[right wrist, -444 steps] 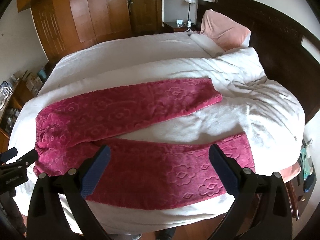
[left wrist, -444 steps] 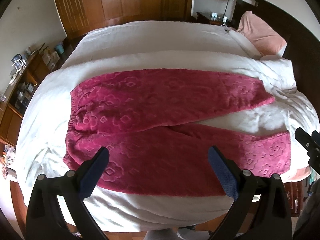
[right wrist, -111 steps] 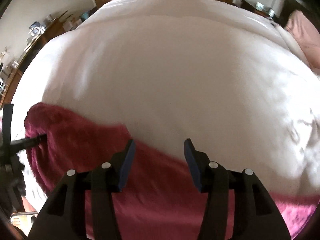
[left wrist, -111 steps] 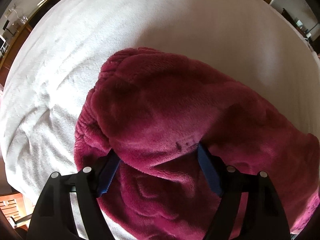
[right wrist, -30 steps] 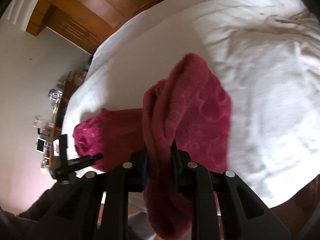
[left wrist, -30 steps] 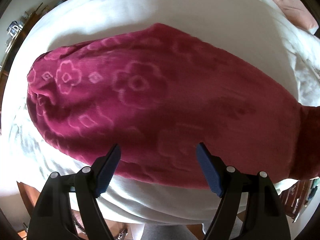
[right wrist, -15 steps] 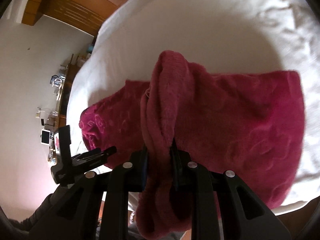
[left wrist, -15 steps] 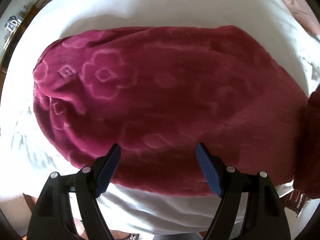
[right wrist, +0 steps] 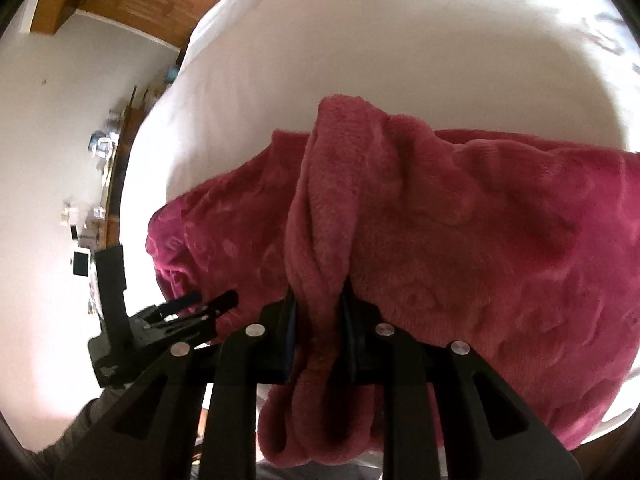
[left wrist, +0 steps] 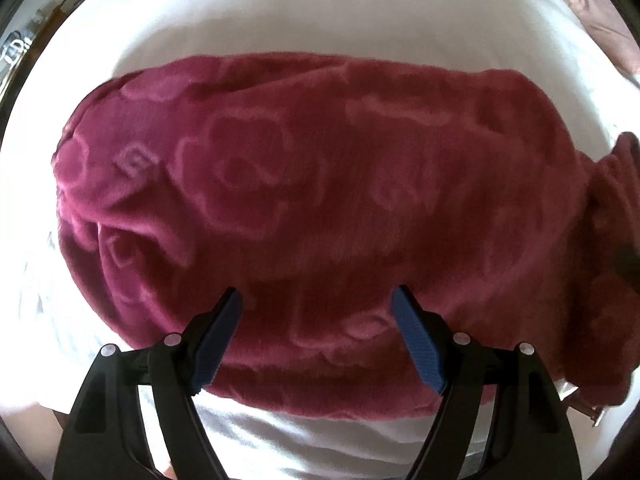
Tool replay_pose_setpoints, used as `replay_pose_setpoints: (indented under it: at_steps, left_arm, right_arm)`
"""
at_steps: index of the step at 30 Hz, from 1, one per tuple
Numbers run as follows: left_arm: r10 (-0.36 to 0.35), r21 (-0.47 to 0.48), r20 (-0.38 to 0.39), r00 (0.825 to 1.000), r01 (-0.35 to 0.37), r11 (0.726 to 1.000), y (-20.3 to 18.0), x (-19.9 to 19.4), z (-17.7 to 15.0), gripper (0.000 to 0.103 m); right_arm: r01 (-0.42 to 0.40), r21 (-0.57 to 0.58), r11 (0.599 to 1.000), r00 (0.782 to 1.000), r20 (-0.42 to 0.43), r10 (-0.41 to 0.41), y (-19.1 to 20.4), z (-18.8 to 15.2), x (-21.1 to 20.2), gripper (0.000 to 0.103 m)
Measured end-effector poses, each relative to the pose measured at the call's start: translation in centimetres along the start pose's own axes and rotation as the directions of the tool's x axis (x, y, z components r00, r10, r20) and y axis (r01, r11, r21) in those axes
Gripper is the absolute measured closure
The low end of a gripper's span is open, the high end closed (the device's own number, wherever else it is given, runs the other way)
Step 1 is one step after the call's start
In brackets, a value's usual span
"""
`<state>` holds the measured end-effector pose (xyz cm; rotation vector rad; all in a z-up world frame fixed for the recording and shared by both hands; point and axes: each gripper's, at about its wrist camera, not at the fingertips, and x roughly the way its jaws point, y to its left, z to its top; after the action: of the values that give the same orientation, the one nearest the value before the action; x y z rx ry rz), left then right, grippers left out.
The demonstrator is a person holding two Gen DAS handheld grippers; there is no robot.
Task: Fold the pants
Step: 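Fold the cuff end with the right gripper toward the left gripper over the waistband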
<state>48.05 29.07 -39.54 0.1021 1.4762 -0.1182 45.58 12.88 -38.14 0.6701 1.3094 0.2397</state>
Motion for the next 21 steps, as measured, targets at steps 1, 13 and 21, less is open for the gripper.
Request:
replay_pose_setpoints:
  at_steps: [1, 13, 21]
  left_arm:
    - [-0.001, 0.003, 0.001, 1.0, 0.001, 1.0, 0.0, 0.0, 0.5, 0.026]
    - [-0.013, 0.033, 0.011, 1.0, 0.012, 0.999, 0.1, -0.7, 2.4, 0.026]
    - [-0.063, 0.045, 0.047, 0.997, 0.06, 0.997, -2.4, -2.4, 0.7, 0.026]
  right_arm:
    - [0.01, -0.008, 1.0, 1.0, -0.011, -0.01, 0.3, 0.0, 0.8, 0.083]
    - [-0.064, -0.004, 0.998, 0.995, -0.083, 0.063, 0.5, -1.0, 2.5, 0.06]
    - [-0.073, -0.056, 0.996, 0.996, -0.05, 0.071, 0.8, -2.7, -0.6, 0.06]
